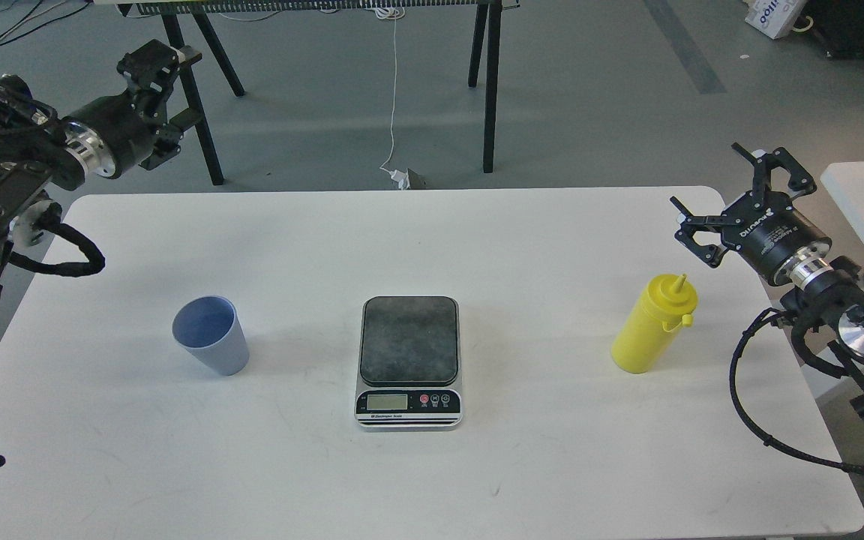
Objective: Pour seasoning into cup on scale with both arms
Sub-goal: 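Raise the left arm from rest toward the blue cup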
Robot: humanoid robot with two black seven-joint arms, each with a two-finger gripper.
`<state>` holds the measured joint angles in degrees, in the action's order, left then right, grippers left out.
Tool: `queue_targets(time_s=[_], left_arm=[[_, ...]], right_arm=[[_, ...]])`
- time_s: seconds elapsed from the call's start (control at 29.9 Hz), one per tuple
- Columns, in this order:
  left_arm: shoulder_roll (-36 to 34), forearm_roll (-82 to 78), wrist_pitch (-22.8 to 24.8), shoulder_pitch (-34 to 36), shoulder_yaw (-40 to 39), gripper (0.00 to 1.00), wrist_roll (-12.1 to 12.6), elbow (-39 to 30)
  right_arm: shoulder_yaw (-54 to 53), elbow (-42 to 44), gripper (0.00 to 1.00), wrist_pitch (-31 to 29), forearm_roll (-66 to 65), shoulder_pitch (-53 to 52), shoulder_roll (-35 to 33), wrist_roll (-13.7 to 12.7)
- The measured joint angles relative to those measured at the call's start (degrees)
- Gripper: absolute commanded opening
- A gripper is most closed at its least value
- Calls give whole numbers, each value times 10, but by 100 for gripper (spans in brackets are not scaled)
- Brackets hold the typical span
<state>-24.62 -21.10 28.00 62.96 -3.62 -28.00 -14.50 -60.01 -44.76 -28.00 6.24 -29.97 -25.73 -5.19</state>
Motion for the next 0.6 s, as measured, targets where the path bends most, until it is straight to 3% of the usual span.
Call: queue_targets(time_s=[0.6], left_arm=[[-15, 2, 0, 4, -11, 100, 0, 1]], right_arm=[[-1, -1, 99, 0, 1, -2, 5, 0]])
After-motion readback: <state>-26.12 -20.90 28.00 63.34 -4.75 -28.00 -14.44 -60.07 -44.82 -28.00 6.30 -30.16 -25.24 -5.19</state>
